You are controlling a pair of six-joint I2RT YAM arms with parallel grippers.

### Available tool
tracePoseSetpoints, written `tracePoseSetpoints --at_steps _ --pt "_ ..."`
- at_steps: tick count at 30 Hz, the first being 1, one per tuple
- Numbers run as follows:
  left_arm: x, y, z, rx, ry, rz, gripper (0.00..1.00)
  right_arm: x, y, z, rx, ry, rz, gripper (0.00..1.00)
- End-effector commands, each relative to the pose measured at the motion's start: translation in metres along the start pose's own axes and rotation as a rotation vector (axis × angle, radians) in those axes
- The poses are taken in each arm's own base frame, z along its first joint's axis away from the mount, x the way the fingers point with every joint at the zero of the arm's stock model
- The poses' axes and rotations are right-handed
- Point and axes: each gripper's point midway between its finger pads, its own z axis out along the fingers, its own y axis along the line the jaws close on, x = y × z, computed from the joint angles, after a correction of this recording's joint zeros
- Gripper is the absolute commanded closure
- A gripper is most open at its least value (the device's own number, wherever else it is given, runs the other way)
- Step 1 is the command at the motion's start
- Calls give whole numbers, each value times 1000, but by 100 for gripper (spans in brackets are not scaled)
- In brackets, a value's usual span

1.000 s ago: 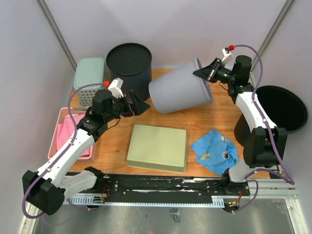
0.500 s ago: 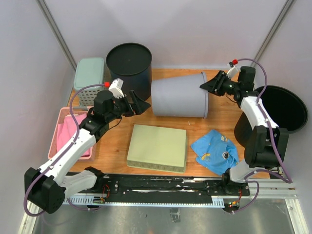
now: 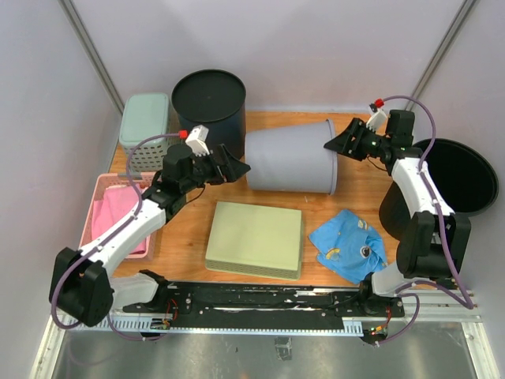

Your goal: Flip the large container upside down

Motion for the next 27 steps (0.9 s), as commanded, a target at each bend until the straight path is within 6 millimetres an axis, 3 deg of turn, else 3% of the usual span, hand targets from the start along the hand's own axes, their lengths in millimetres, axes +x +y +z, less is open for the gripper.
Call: tracePoseSetpoints --at_steps 1,9,19,27 --pt "-2 -15 18 99 9 46 1 2 -14 -9 95 3 -28 40" --pt "15 -14 49 165 96 -8 2 6 -18 -10 113 10 -26 40" --pt "20 -40 64 278 153 -4 2 9 -21 -8 115 19 -16 40" --pt "18 -47 69 305 157 -13 3 12 -20 -9 109 28 -15 40"
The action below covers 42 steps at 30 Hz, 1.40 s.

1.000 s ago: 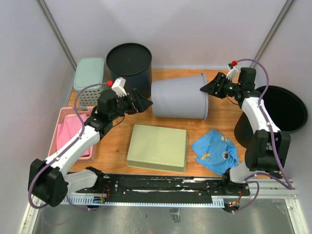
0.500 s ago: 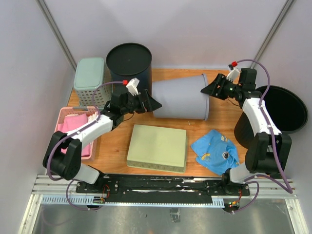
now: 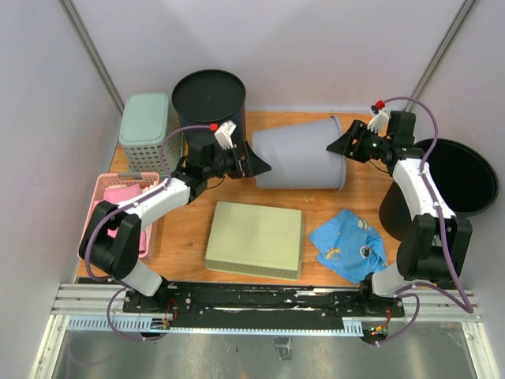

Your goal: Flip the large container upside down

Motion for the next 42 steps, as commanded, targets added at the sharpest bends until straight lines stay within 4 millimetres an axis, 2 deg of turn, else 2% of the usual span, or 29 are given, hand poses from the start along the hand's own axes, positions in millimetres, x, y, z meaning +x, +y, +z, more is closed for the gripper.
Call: tracePoseSetpoints --at_steps 1,4,10,15,21,28,34,42 --pt "-19 -39 -1 128 -42 45 3 9 -14 -2 51 24 6 40" --pt "-29 -58 -3 182 -59 50 3 10 -16 0 53 30 15 40" --pt "-52 -118 -5 310 -91 96 3 12 -16 2 43 42 47 40" --pt "-64 -146 -1 362 -108 118 3 13 -15 6 27 33 81 40" --pt "-68 -160 16 398 -94 110 2 13 -17 16 -1 -13 162 40" --pt "-73 -179 38 460 -77 87 2 12 -30 31 0 -45 267 38" --pt "-80 -186 45 483 -87 74 3 11 -39 40 12 -68 313 28" --pt "-78 -184 52 482 -78 54 3 18 -54 42 78 -50 318 27"
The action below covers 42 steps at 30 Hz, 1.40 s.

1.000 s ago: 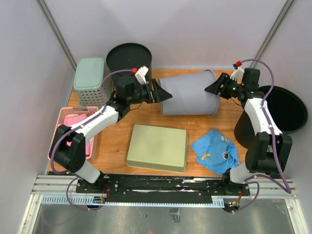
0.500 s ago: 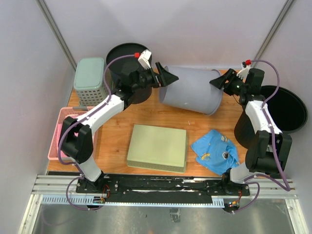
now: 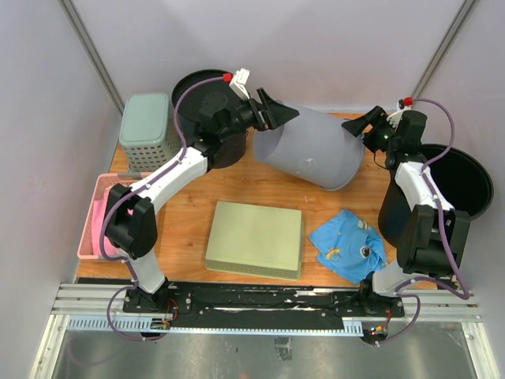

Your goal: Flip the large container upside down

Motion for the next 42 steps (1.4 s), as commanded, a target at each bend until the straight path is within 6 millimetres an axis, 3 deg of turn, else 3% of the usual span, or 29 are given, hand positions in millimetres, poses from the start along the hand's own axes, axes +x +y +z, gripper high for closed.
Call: tracePoseSetpoints --at_steps 1,9,19,25,29,37,42 --pt "48 -50 12 183 151 -58 3 90 -30 5 75 282 122 27" --pt "40 -72 24 236 140 -45 3 79 -47 -11 231 276 6 26" --pt "67 -82 40 267 191 -69 3 63 -62 -30 408 267 -145 26" --pt "71 -82 40 263 193 -68 4 54 -56 -35 429 260 -194 26" --pt "69 -84 40 266 189 -63 4 35 -38 -40 399 192 -226 26" --pt "58 -100 38 301 174 -32 4 -24 40 -62 241 26 -334 26" --pt "44 -111 23 265 162 71 3 -32 94 -95 73 -46 -420 26"
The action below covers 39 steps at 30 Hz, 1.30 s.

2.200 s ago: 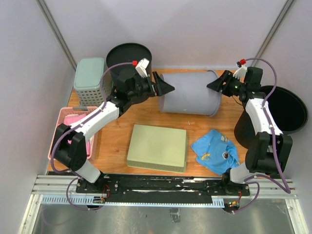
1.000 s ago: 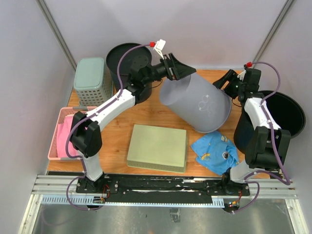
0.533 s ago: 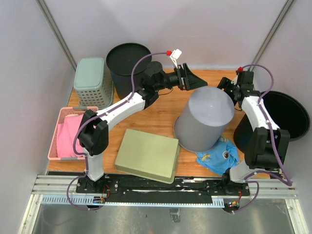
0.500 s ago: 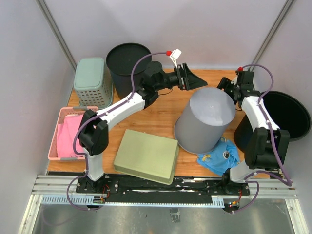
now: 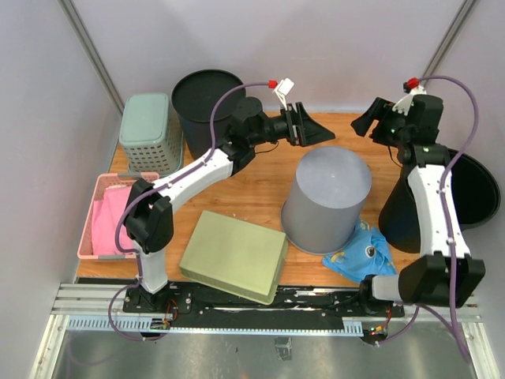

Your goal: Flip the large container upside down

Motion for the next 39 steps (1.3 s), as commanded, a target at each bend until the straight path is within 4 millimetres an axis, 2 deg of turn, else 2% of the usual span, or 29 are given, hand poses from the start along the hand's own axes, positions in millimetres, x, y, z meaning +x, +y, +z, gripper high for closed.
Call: tracePoseSetpoints --at_steps 1,5,7,8,13,17,22,24,28,32,35,39 --pt "-26 -44 -20 3 -28 158 3 -20 49 -48 -182 -99 -107 26" --pt "-26 -44 -45 -108 -24 260 2 2 72 -92 -298 -110 -162 27" --pt "-21 -36 -63 -186 -30 296 1 17 77 -118 -311 -105 -178 27" --pt "-23 -41 -73 -204 -41 328 1 25 79 -129 -324 -103 -184 27" --pt "-8 -40 -115 -298 -35 391 1 71 91 -181 -399 -50 -217 27" --pt "5 -46 -136 -306 -32 391 1 113 90 -206 -401 41 -241 28" --pt "15 -19 -159 -453 -20 394 1 142 87 -231 -416 46 -233 28" --pt "17 -16 -165 -476 -33 381 1 157 80 -236 -399 51 -222 28" --pt "17 -23 -172 -459 -75 364 1 197 54 -237 -315 105 -197 28" --pt "26 -22 -174 -452 -38 361 1 225 38 -213 -283 146 -127 28" --pt "35 -23 -175 -433 -14 348 1 224 32 -185 -280 78 -48 34" --pt "45 -20 -184 -452 -1 323 1 193 24 -147 -251 -131 120 37"
